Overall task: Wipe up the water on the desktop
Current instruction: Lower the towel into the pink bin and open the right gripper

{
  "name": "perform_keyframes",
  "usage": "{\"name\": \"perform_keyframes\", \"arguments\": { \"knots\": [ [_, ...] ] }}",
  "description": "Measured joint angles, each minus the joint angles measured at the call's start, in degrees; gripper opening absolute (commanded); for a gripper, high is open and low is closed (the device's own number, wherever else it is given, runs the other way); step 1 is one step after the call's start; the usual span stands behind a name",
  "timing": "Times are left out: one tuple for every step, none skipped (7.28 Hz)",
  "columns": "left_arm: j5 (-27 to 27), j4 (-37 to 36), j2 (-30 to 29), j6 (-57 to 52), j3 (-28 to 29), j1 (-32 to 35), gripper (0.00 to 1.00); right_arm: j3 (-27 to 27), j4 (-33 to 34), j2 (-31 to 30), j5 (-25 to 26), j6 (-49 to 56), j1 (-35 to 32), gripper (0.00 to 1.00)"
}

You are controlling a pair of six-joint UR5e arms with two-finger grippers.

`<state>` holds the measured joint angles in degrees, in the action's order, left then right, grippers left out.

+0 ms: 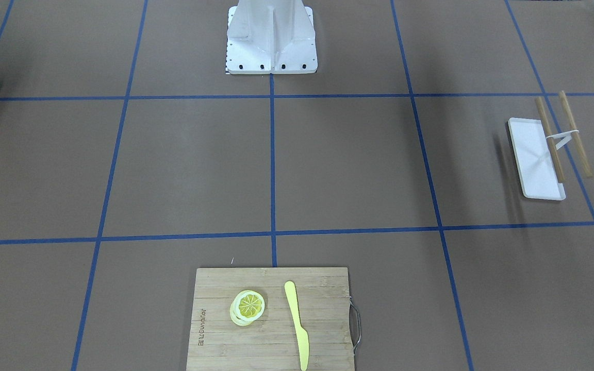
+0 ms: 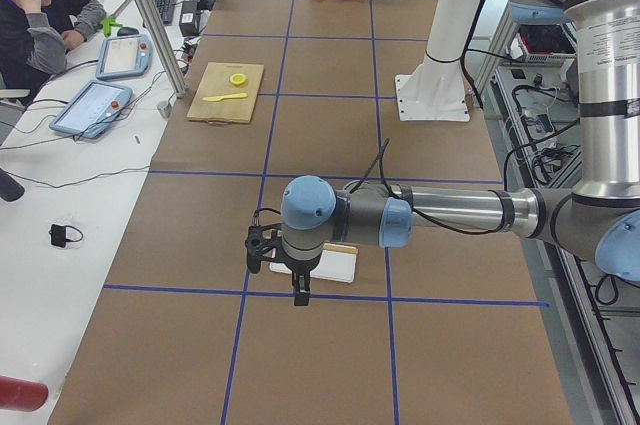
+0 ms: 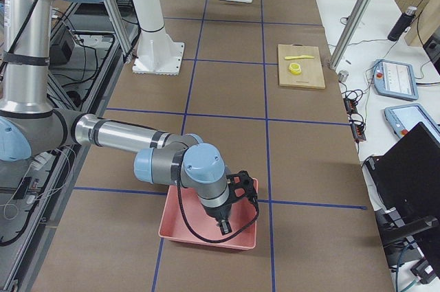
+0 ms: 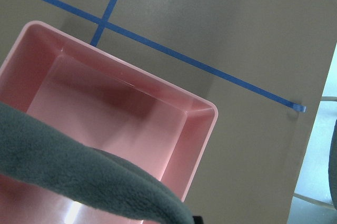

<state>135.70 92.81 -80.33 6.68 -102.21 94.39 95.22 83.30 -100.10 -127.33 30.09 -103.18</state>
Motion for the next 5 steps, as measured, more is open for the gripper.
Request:
{"name": "perform_keyframes", "arguments": {
  "knots": [
    [0.0, 0.0, 0.0, 0.0, 0.0, 0.0, 0.99, -0.3, -0.2, 0.4, -0.1, -0.7, 0.6, 0.99],
    [0.0, 0.0, 0.0, 0.0, 0.0, -0.1, 0.99, -0.4, -0.7, 0.6, -0.2, -1.3, 1.0, 1.0],
    [0.0, 0.0, 0.0, 0.0, 0.1, -0.1, 0.99, -0.4, -1.5, 0.7, -0.2, -1.7, 1.1, 1.0],
    [0.0, 0.0, 0.0, 0.0, 0.1, -0.1, 0.99, -0.3, -2.1, 1.1, -0.4, -1.9, 1.2, 1.0],
    [0.0, 0.0, 0.0, 0.0, 0.1, -0.1, 0.99, -0.1, -2.2, 1.8, -0.8, -2.3, 1.3, 1.0]
  ]
}}
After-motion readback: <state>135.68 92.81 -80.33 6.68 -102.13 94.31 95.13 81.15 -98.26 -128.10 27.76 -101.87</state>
